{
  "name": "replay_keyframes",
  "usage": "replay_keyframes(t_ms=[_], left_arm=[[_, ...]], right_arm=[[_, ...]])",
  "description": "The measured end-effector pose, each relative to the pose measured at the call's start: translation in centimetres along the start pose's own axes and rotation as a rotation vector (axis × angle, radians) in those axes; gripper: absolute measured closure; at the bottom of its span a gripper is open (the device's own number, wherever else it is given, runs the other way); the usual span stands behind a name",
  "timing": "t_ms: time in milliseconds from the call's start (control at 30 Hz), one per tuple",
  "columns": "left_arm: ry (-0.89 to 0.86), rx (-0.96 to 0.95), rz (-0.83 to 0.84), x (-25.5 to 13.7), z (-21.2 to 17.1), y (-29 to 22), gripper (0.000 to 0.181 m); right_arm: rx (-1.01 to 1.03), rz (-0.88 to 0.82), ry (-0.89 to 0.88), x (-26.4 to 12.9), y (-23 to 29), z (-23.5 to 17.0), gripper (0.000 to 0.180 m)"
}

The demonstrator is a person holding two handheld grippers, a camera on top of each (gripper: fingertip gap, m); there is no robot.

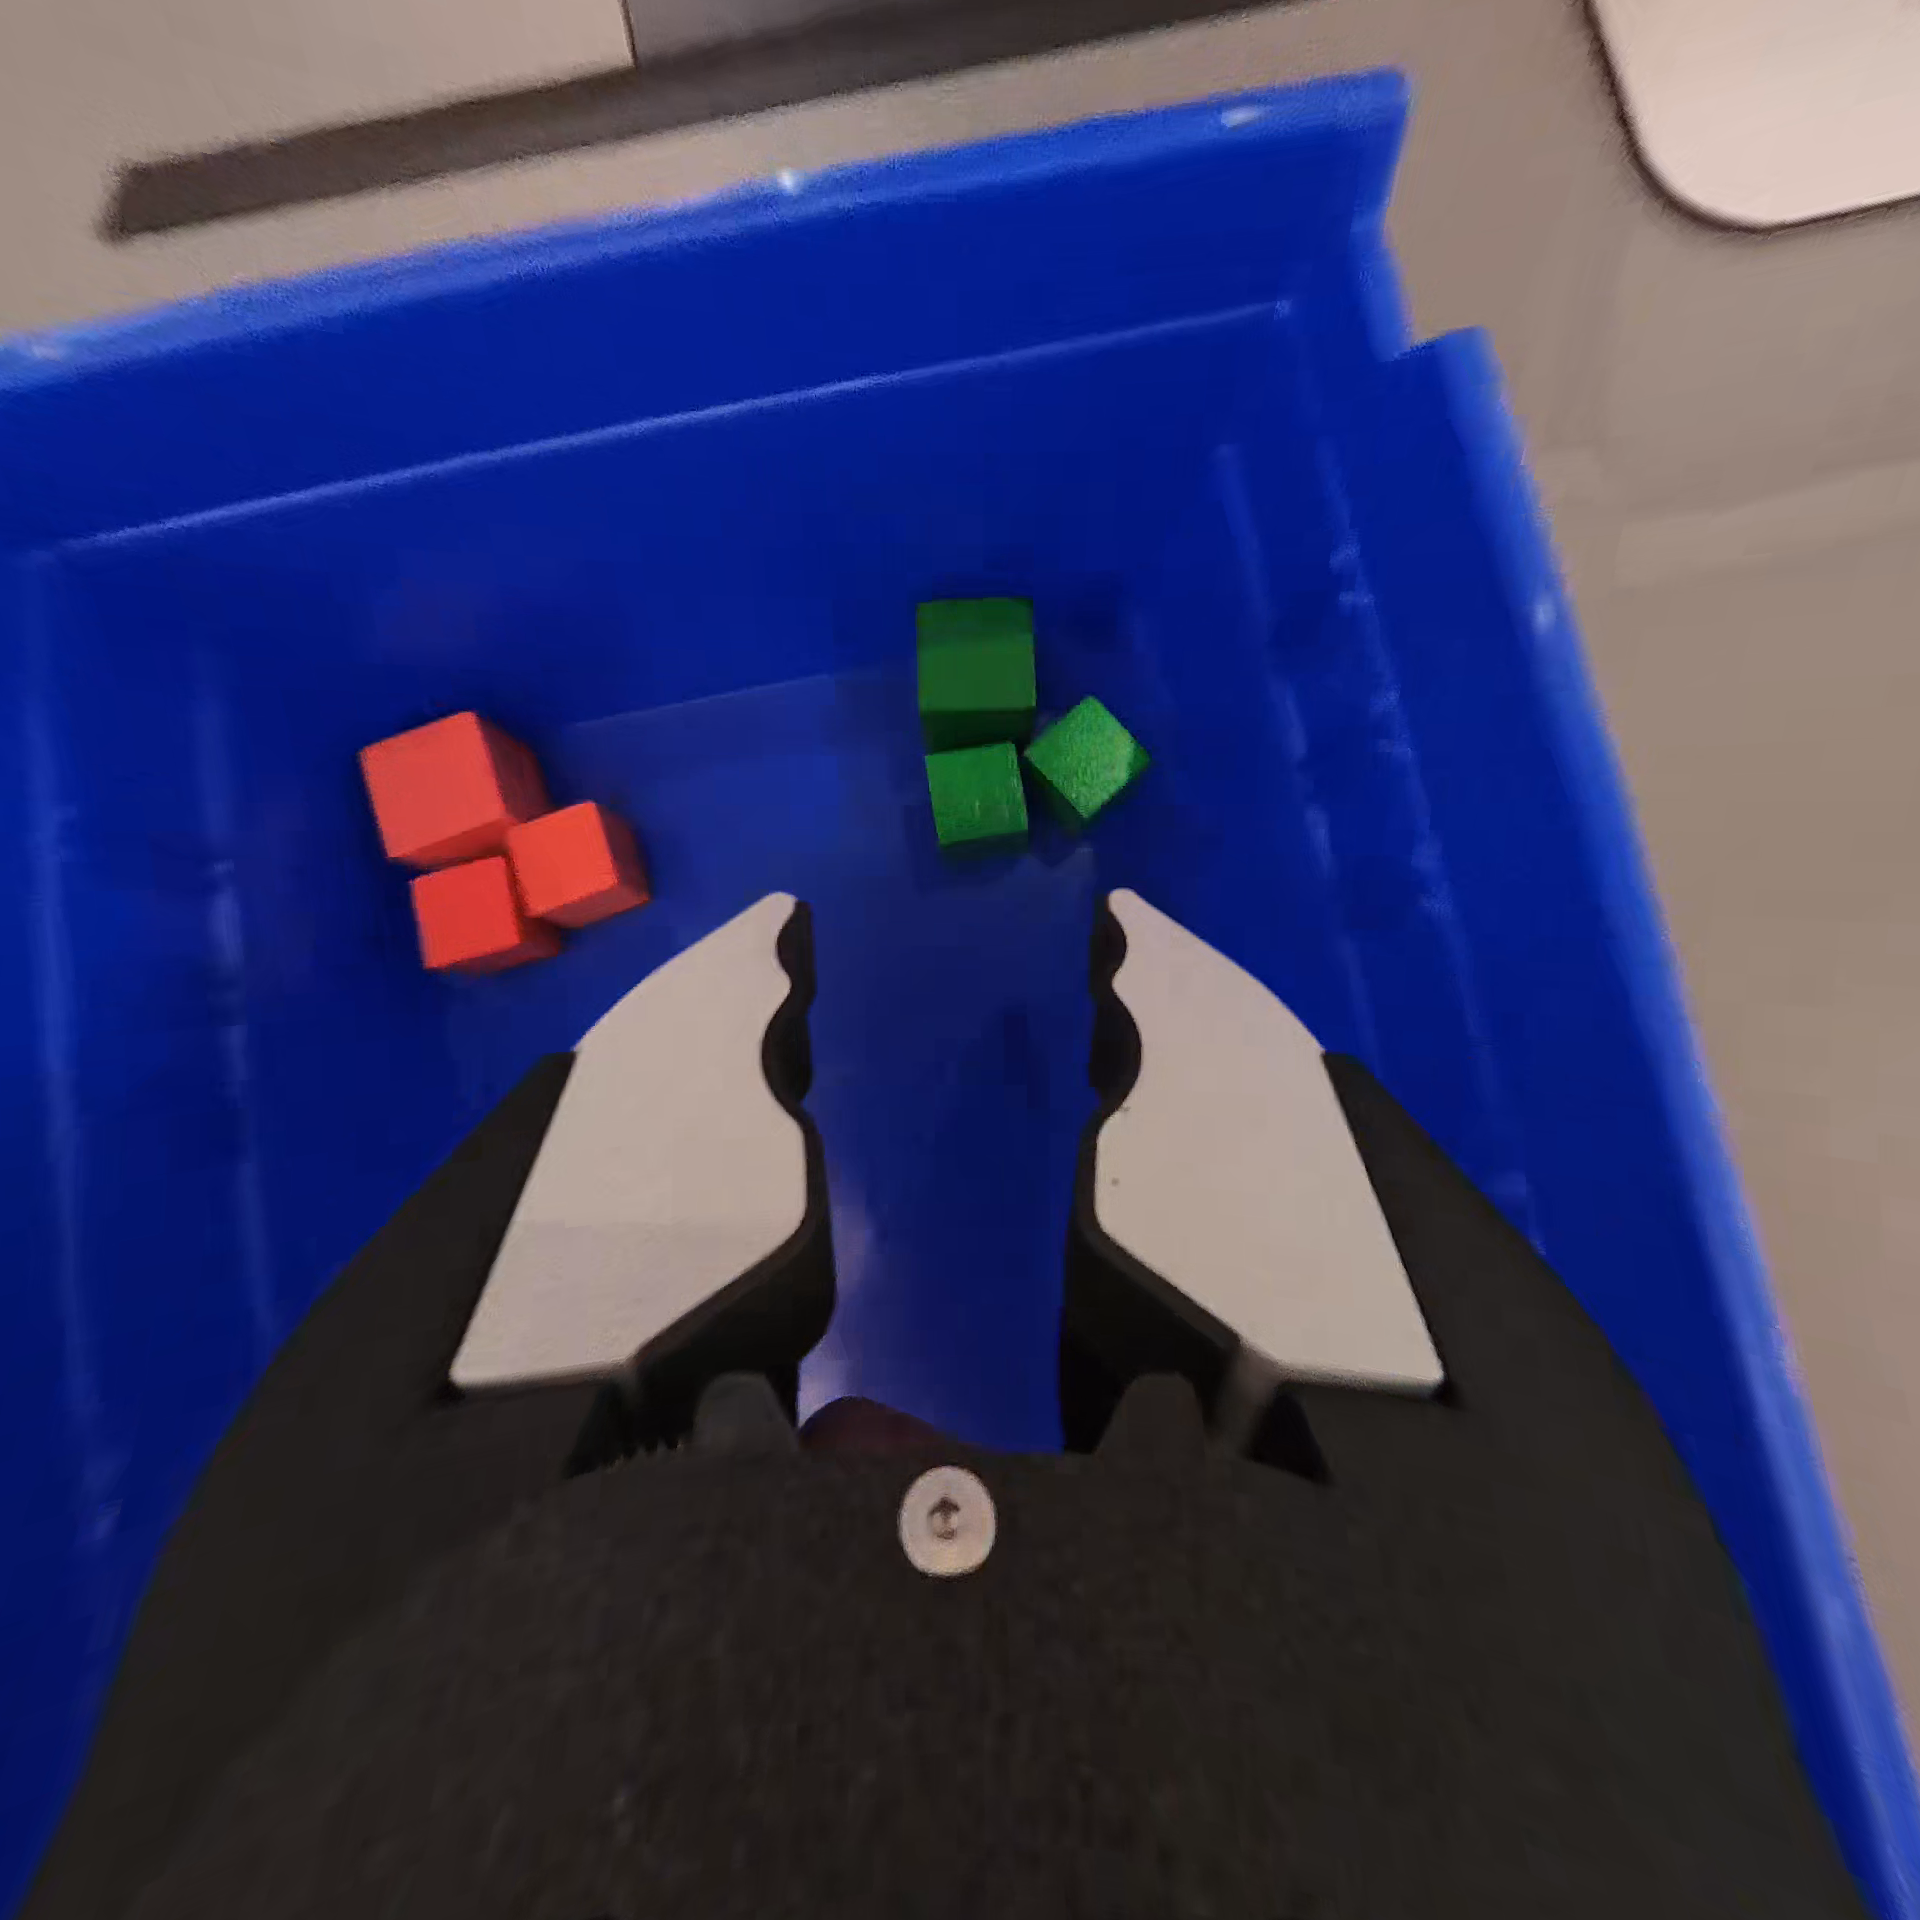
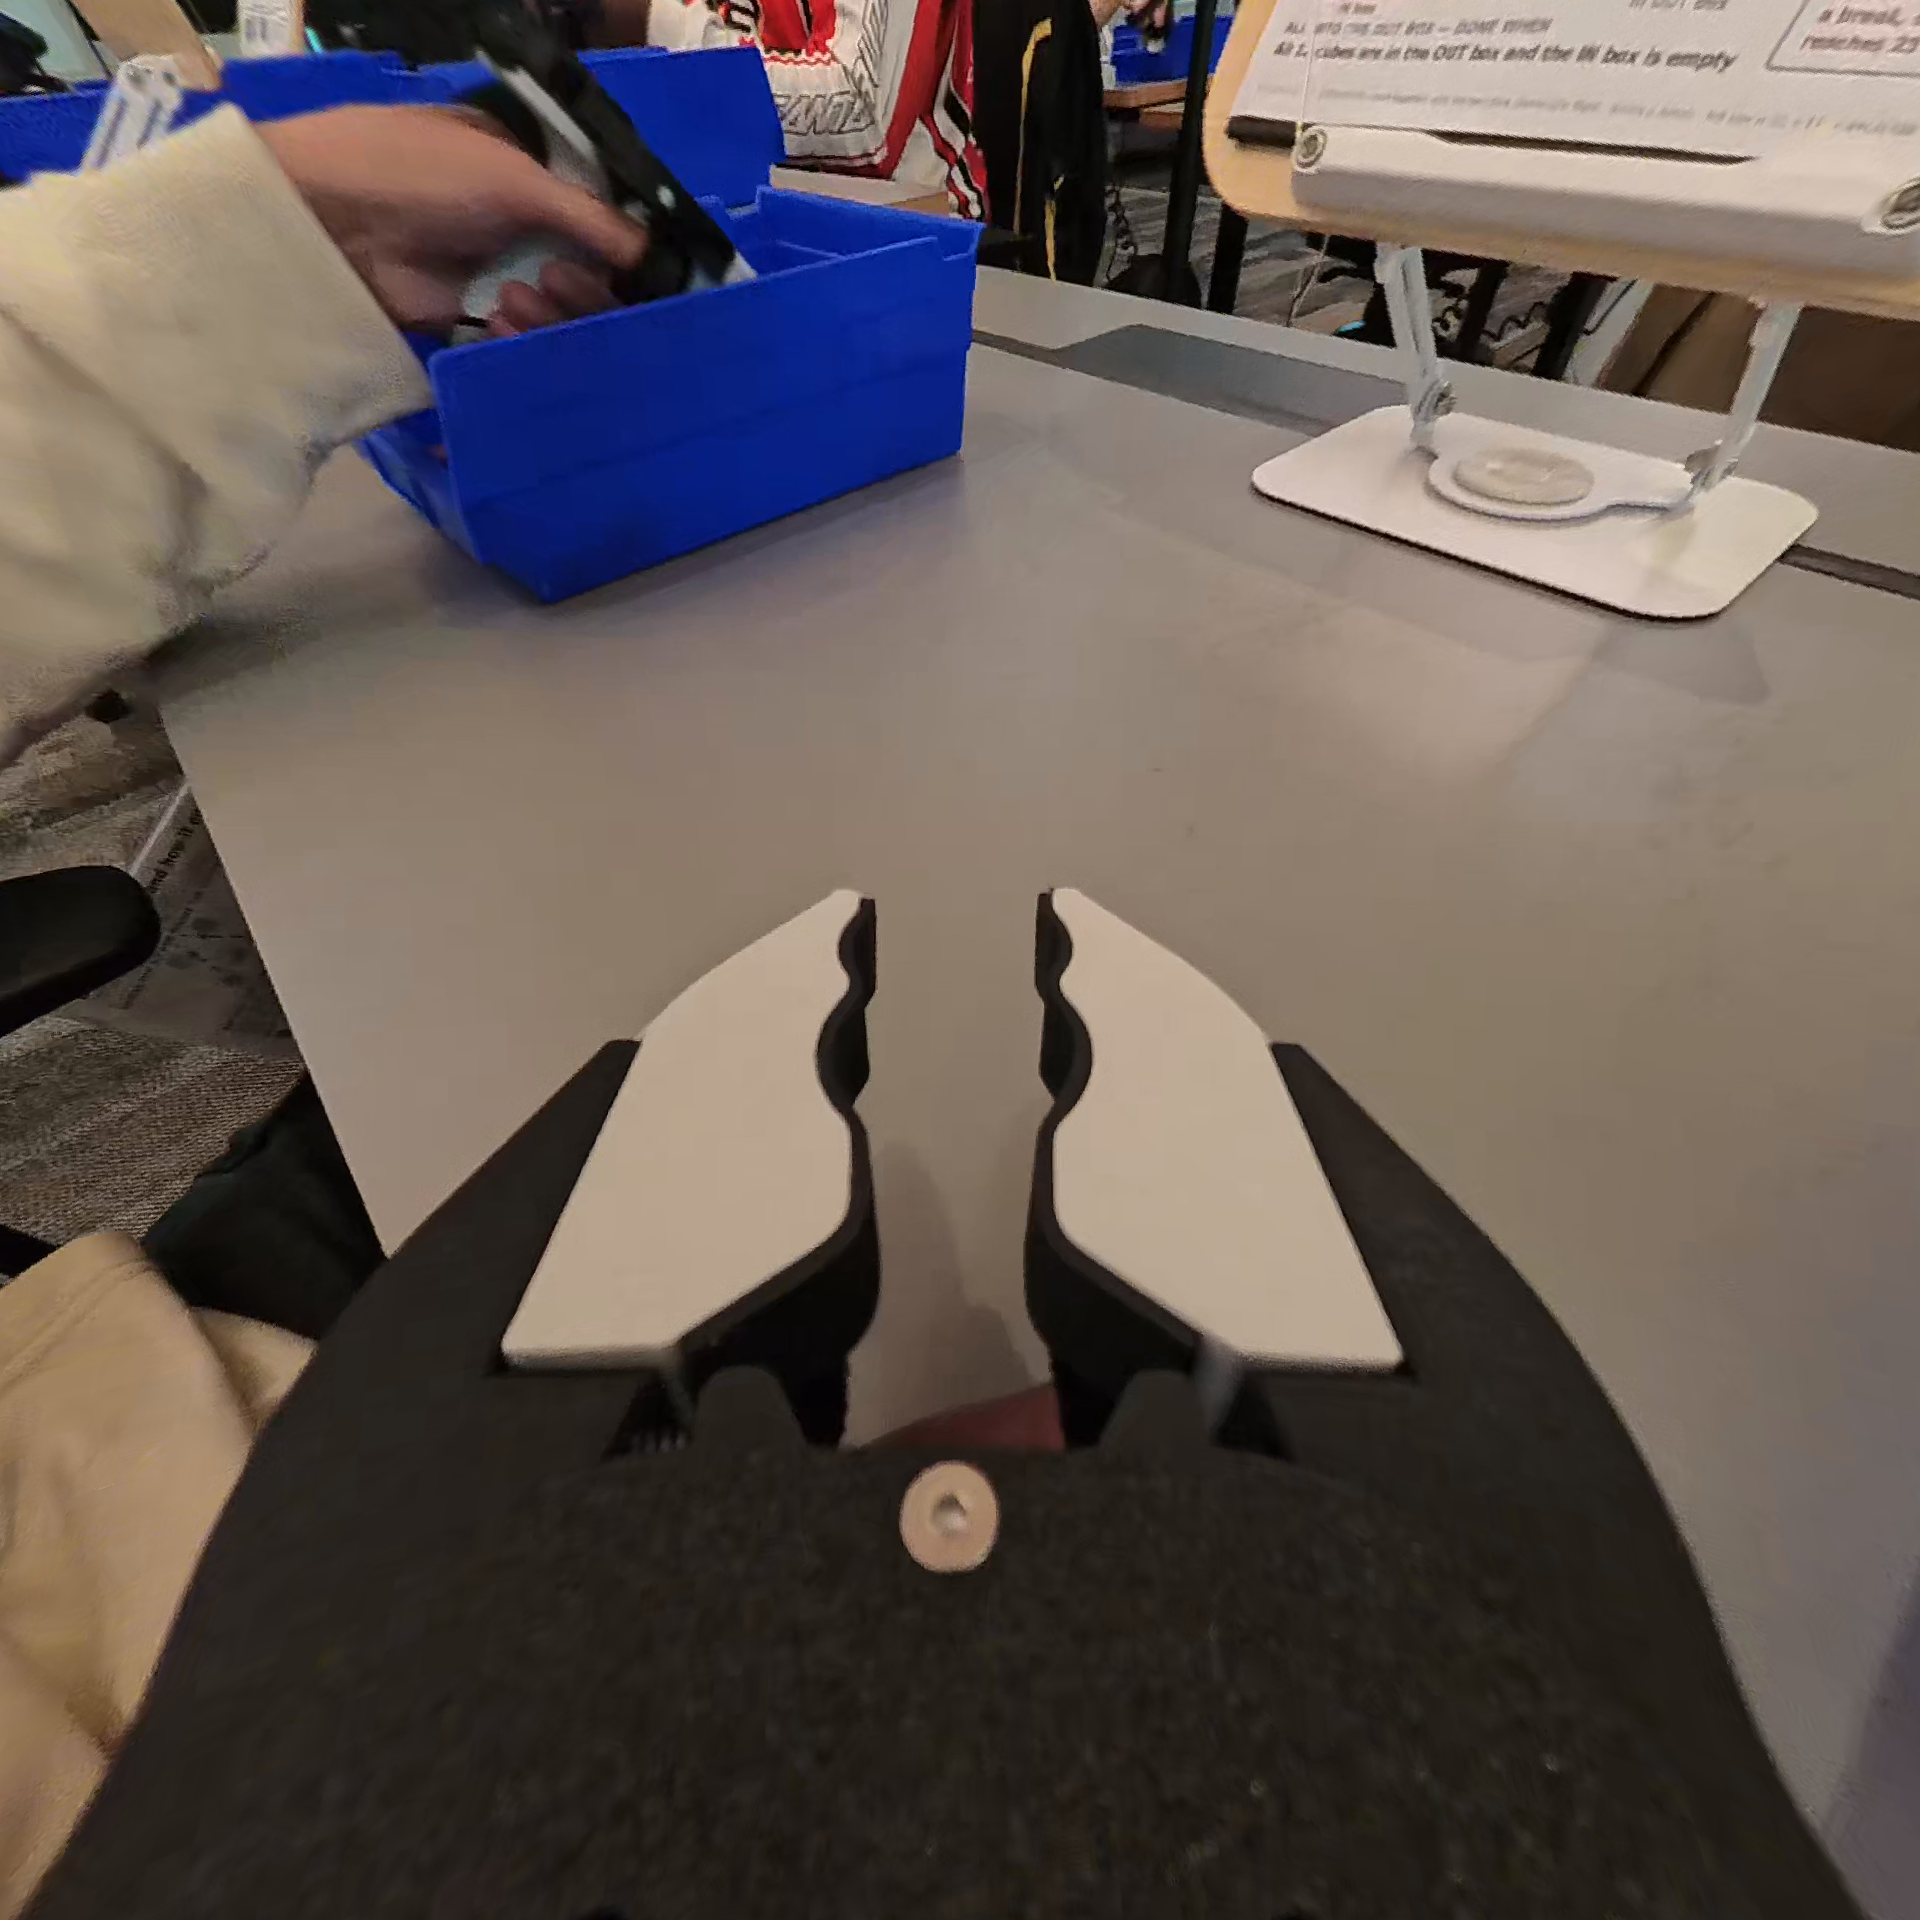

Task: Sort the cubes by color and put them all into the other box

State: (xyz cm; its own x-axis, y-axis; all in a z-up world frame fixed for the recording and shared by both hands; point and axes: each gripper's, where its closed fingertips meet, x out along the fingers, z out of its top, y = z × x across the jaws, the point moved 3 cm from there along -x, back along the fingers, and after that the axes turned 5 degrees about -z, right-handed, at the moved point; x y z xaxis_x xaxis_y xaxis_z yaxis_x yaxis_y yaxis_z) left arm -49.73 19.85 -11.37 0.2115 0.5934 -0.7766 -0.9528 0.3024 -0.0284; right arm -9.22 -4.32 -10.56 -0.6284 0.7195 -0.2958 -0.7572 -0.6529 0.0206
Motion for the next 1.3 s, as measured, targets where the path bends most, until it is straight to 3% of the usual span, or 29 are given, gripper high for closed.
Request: replay_keyframes(t_ms=[167,200,233,333,467,700,867,967,1033,1167,1300], left_arm=[[0.128,0.028,-0.055,4.9,-0.3,0.1,0.127],[0.14,0.031,-0.065,5.5,-0.5,0.0,0.133],[0.131,0.034,-0.081,5.7,-0.3,-0.1,0.155],[0.111,0.05,-0.075,5.5,-0.1,0.1,0.156],[-0.021,0.063,-0.108,2.1,-0.6,-0.6,0.156],[-0.342,0.197,-0.083,-8.8,-4.0,-3.1,0.157],[-0.454,0.252,-0.225,-12.2,-6.3,-6.4,0.157],[-0.583,0.394,-0.444,-14.5,-5.9,-12.2,0.157],[-0.642,0.531,-0.607,-15.8,-5.8,-17.4,0.157],[-0.579,0.831,-0.791,-15.5,-6.9,-27.2,0.157],[-0.493,1.062,-0.773,-13.1,-7.7,-33.1,0.157]], right_arm=[[-0.006,-0.033,-0.014,-0.8,-0.6,0.1,0.153],[-0.004,-0.033,-0.015,-0.9,-0.7,0.1,0.153],[-0.004,-0.035,-0.016,-1.0,-0.7,0.1,0.153],[-0.008,-0.041,-0.01,-1.0,-0.9,0.0,0.154],[-0.013,-0.041,-0.012,-1.0,-0.9,0.0,0.154],[0.066,-0.032,-0.026,-1.1,-2.2,0.1,0.155],[0.201,0.03,-0.031,-0.8,-2.6,0.2,0.155],[0.344,0.206,-0.024,0.0,-1.2,1.2,0.15],[0.519,0.43,-0.007,0.6,0.7,2.7,0.146],[0.9,0.896,0.071,2.0,4.3,5.6,0.141],[0.932,0.949,0.127,4.2,5.6,5.5,0.135]])
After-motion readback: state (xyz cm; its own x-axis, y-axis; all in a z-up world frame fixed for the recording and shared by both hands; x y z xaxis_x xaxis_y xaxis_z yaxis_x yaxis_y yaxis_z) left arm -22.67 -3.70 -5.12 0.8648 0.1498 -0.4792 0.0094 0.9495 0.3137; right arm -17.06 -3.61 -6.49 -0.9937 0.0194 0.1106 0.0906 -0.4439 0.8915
